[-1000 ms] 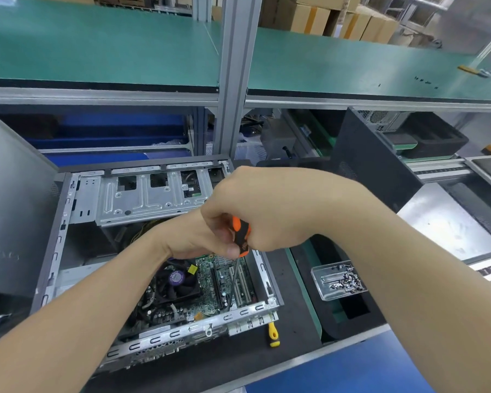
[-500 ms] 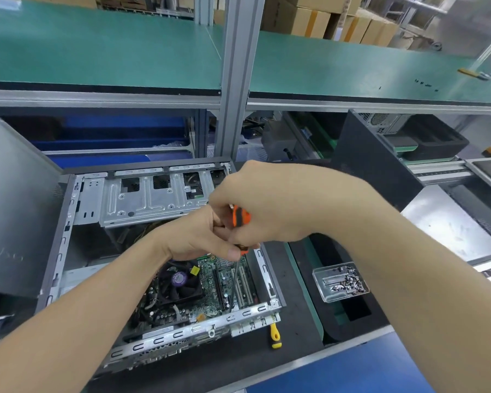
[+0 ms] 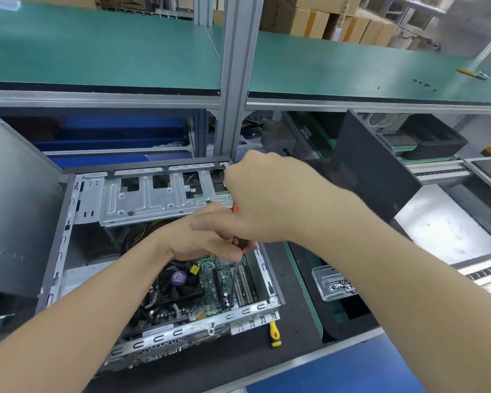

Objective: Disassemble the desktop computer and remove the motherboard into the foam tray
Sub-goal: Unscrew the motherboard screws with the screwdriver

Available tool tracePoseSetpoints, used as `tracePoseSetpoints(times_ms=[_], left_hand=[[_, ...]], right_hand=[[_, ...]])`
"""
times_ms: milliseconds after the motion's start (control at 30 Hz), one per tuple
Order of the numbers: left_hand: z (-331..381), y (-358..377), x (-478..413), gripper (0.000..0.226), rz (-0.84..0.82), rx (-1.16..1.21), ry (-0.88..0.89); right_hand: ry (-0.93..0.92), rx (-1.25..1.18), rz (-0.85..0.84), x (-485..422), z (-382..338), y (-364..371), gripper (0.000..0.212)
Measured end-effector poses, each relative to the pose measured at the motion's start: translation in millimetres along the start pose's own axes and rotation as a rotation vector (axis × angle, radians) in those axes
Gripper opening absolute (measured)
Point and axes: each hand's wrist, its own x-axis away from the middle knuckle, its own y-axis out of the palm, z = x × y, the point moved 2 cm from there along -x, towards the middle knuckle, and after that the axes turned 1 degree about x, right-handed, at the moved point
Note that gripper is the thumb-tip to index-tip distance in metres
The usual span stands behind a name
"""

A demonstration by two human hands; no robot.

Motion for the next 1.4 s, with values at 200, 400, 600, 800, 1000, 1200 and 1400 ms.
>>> tracePoseSetpoints(times_ms=[200, 400, 600, 800, 1000, 1200, 1400], left_hand=[[-4.6, 0.8, 5.4, 0.038, -0.036, -0.062, 0.007], [-14.3, -2.3, 14.2, 0.009, 0.008, -0.211, -0.106], [-34.8, -16.7, 23.2, 0.013, -0.053, -0.635, -0.326], [-55.6, -23.0, 26.1, 0.029, 0.099, -0.827, -0.322], [-60.6, -32.6, 25.2, 0.022, 0.108, -0.760, -0.253], [-67.3, -34.1, 24.0, 0.018, 0.075, -0.828, -0.326], [-68.3, -32.7, 22.9, 0.023, 0.021, -0.900, -0.301]], right_hand=[[-0.171, -0.199, -0.118, 0.6, 9.6, -3.7, 0.022], [-0.129, -0.936, -0.209, -4.0, 26.5, 39.1, 0.025], [-0.016, -0.996, -0.204, -1.1, 15.0, 124.3, 0.019], [-0.010, -1.079, -0.149, -10.2, 17.0, 145.8, 0.015], [-0.003, -1.104, -0.062, -19.0, 23.8, 147.0, 0.017], [0.023, -1.107, -0.017, -25.5, 39.1, 142.1, 0.015], [0.061, -1.177, 0.042, -29.6, 52.2, 125.4, 0.012]])
